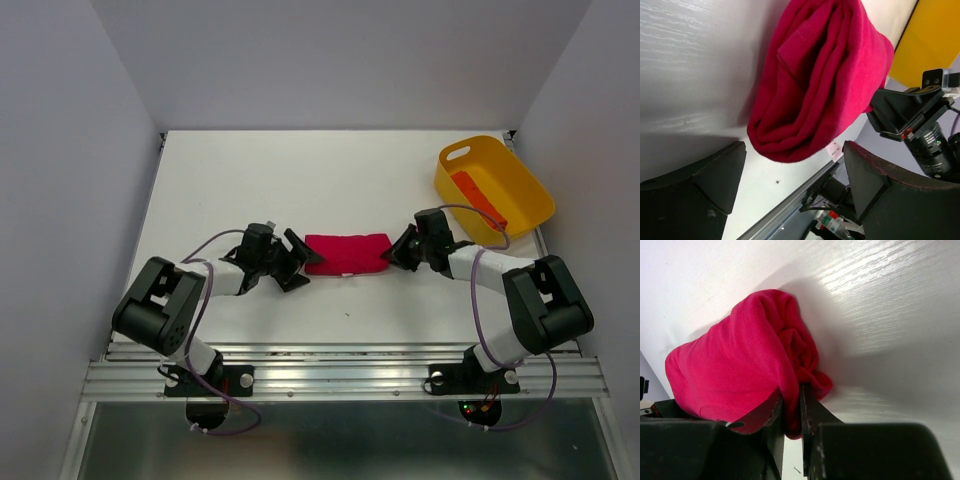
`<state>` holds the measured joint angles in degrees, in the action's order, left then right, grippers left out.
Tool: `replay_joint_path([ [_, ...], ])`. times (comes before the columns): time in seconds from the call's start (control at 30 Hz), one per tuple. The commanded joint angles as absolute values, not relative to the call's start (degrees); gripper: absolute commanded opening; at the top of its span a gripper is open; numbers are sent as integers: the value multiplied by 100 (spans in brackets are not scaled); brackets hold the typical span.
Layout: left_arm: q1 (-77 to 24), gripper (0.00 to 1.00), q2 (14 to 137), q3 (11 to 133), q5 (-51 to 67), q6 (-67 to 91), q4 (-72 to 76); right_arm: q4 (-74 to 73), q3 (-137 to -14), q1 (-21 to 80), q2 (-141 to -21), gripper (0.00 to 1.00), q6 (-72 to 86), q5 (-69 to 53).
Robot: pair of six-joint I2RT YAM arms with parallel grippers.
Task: Roll the t-shirts
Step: Move the bin to the center of the board.
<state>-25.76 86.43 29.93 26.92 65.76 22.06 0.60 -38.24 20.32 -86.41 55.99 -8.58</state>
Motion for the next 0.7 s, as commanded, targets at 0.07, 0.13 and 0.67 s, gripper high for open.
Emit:
replay_joint_path([
  [0.07, -2549, 89, 8955, 2839, 2637, 7040, 3225, 211, -3744, 2013, -8736, 3, 5484, -879],
  [0.13, -2549, 88, 9026, 2830, 2532, 7119, 3365, 202, -3744, 2013, -8745, 3, 5467, -879],
  [0.67, -2531, 41, 9931, 2707, 2469, 7585, 4683, 185, -3850, 2013, -8965, 3, 5177, -1072],
])
